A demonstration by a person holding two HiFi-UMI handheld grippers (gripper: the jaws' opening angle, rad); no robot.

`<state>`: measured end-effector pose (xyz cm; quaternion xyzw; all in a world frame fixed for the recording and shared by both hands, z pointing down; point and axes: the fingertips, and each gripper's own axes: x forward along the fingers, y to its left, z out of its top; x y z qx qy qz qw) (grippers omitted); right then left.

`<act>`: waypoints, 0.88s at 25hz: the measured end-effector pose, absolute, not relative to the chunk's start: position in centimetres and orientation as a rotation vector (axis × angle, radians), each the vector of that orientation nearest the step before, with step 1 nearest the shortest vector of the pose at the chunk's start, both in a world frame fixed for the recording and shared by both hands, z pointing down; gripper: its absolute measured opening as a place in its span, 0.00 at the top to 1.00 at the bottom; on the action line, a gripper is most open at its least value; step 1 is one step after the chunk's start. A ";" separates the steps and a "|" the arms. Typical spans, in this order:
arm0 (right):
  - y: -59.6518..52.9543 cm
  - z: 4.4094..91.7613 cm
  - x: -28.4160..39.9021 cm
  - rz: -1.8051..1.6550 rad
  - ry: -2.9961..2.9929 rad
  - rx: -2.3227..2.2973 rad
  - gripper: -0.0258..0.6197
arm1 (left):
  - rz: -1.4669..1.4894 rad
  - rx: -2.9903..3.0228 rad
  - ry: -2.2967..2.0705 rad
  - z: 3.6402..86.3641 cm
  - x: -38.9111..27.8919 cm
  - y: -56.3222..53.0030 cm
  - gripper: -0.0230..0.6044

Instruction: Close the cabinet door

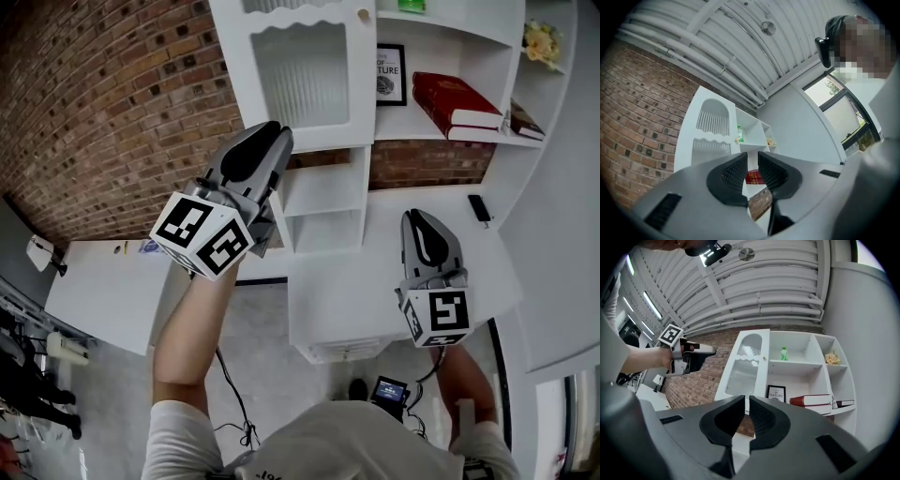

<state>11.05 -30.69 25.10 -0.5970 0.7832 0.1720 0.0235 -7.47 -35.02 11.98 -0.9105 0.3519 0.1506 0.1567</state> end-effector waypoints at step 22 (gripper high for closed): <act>-25.5 26.5 9.2 0.529 2.435 -1.891 0.89 | 0.399 -2.722 1.048 21.5 -10.0 -27.6 0.85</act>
